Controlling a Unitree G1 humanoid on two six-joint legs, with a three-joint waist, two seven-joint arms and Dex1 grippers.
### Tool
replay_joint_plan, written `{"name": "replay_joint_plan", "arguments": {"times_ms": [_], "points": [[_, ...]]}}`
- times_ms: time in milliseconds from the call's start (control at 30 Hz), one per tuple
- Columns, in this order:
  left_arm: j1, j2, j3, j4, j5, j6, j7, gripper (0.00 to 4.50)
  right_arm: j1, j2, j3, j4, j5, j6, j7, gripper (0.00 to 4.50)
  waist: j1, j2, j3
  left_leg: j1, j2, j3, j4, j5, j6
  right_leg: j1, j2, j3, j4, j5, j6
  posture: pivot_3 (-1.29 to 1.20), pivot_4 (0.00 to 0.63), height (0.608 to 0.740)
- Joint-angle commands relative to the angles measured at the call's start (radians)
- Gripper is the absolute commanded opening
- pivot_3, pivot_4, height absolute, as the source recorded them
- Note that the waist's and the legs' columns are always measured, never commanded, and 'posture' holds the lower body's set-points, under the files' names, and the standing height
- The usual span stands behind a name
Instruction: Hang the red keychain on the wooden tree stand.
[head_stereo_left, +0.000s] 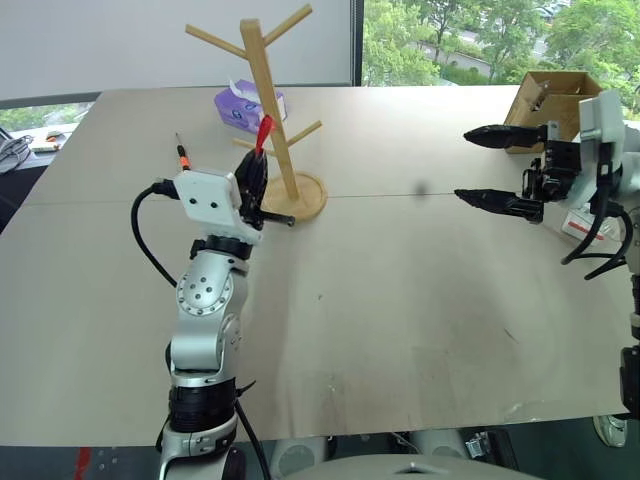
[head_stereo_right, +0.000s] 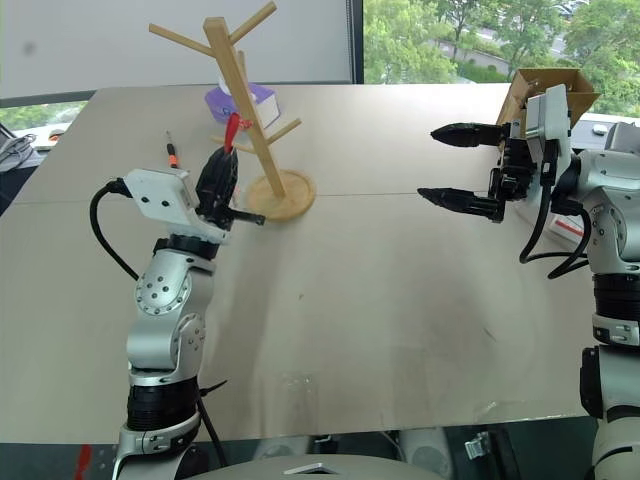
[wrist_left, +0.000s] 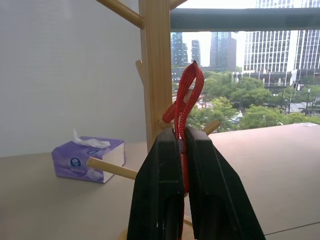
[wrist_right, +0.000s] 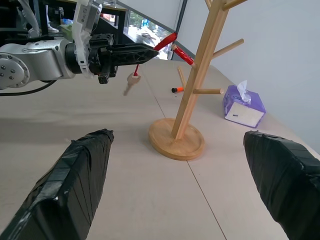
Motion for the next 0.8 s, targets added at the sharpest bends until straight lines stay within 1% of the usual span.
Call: {"name": "replay_joint_plan", "arguments": {"times_ms": [33, 800], "points": [[-0.007, -0.006, 0.007, -0.053, 0.002, -0.029, 0.010, 0.03, -0.003, -0.003, -0.030, -0.014, 0.002, -0.013, -0.004, 4.50, 0.000, 0.000, 0.000, 0.000, 0.000, 0.000, 0.000, 0.000, 0.000, 0.000, 0.000, 0.000, 0.000, 0.000, 0.000, 0.00, 0.150, 0.740], [-0.064, -0.013, -0.047, 0.036, 0.065, 0.031, 0.040, 0.03, -0.008, -0.001, -0.040, -0.015, -0.002, -0.012, -0.020, 4.50, 0.000, 0.000, 0.000, 0.000, 0.000, 0.000, 0.000, 0.000, 0.000, 0.000, 0.000, 0.000, 0.000, 0.000, 0.000, 0.00, 0.150, 0.740]]}}
